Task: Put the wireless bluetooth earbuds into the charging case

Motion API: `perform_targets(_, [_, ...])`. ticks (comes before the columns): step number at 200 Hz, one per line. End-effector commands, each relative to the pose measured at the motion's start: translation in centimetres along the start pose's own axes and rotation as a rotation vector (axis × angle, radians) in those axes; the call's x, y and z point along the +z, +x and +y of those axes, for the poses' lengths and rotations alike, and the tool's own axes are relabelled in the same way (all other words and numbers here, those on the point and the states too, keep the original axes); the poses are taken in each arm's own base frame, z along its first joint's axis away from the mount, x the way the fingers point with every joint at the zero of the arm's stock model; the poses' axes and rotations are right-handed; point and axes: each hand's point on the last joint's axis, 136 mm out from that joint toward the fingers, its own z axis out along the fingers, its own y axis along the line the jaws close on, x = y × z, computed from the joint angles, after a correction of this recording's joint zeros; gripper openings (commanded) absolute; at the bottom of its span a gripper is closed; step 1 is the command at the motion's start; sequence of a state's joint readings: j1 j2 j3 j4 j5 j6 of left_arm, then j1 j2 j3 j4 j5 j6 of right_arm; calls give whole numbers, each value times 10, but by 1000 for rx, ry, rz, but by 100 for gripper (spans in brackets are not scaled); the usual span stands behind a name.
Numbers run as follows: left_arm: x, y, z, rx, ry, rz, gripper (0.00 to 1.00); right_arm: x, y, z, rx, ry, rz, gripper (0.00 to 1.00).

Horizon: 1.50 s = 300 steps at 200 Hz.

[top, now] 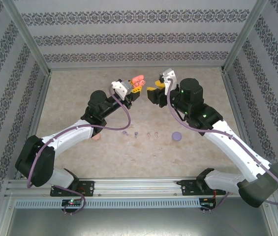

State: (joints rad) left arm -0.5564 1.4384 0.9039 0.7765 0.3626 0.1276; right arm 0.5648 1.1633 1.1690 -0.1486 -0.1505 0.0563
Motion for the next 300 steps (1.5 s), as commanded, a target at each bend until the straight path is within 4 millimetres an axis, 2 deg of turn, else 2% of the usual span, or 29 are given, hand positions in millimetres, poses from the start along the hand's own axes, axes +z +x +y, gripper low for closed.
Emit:
perform_targets(1, [3,-25,1,35,-4,-77,0,-8,-18,-6,92,-9,-45,50])
perform_targets(27, [3,-22,-1,37,8,-75,0,-3,-28,-19,185,7,-38,51])
perform_targets(50, [3,-20,-4,35,25,-73,0,5,-35,-27,276,-11,-9,60])
perform_targets(63, [3,-18,-6,35,36,-69,0,9,-39,-28,318,-35,0,72])
perform_targets(91, [3,-16,-14,31,81,-65,0,17,-46,-29,385,-63,21,87])
perform_targets(125, [4,-14,-27,20,165,-60,0,30,-45,-30,433,-87,99,88])
perform_targets(153, [6,-10,-36,11,223,-49,0,39,-43,-37,484,-77,136,80])
perform_targets(189, [9,-9,-43,11,274,-42,0,49,-40,-45,519,-57,182,29])
perform_targets(207, [11,-7,-45,10,292,-36,0,55,-38,-45,528,-63,217,16])
perform_targets(259, [19,-1,-45,9,304,-30,0,70,-23,-41,564,-102,305,11])
perform_targets(300, [27,1,-40,21,284,-31,0,67,2,-25,553,-133,396,8])
